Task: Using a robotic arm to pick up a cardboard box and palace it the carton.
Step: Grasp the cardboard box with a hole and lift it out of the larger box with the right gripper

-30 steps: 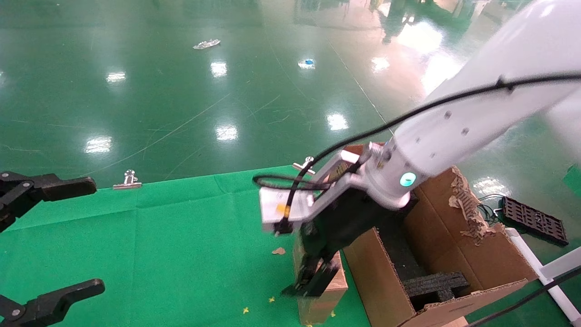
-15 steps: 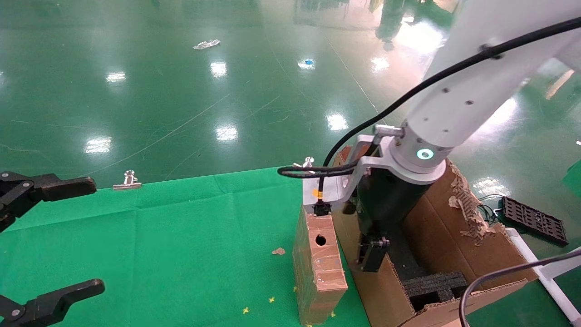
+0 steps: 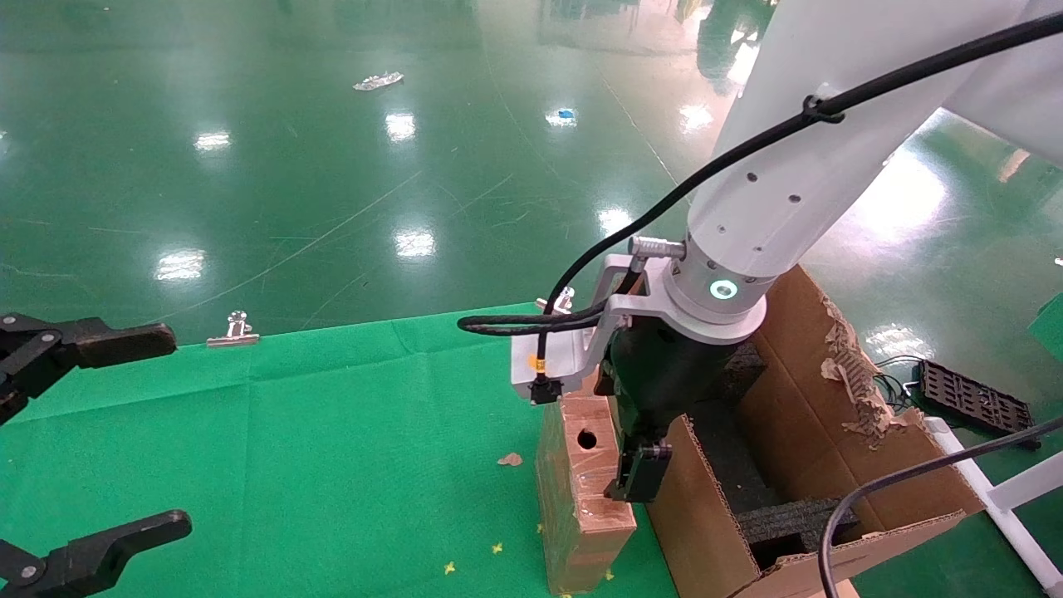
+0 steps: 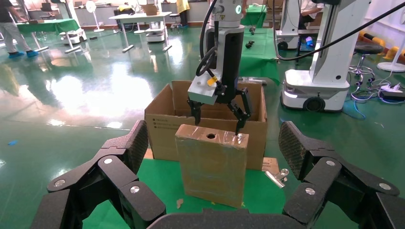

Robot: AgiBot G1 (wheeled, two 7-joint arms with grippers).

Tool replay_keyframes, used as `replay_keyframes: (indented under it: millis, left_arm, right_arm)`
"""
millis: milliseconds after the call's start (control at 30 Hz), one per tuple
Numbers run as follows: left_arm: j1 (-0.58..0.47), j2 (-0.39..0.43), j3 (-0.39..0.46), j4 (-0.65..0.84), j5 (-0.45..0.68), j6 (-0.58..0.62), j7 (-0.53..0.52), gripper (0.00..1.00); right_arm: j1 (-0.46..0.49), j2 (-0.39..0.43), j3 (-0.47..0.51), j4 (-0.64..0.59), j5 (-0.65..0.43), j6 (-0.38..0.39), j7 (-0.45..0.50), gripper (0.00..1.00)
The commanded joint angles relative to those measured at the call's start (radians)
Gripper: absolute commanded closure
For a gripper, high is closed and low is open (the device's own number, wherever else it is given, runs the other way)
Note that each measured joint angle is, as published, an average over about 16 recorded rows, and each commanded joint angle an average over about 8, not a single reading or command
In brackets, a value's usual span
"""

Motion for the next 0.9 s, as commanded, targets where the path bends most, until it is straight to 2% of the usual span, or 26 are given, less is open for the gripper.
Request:
replay_keyframes:
  millis: [33, 600, 767, 900]
  left_arm:
    - [0.000, 0.000, 0.000, 0.000, 0.000, 0.000, 0.000, 0.00]
    - [0.000, -0.001, 0.001, 0.000, -0.001, -0.001, 0.001, 0.00]
    - [0.000, -0.001, 0.002, 0.000, -0.001, -0.001, 0.001, 0.00]
    - [0.000, -0.001, 0.002, 0.000, -0.001, -0.001, 0.001, 0.00]
  right_arm:
    - [-0.003, -0.003, -0.001, 0.000, 0.009, 0.007, 0.000, 0.00]
    - [0.004, -0.004, -0.014, -0.003, 0.030, 0.015, 0.049, 0.00]
    - [0.024, 0.036, -0.011, -0.011, 0.065, 0.007, 0.119, 0.00]
    - [0.036, 0.079, -0.017, -0.035, 0.086, 0.003, 0.228, 0.00]
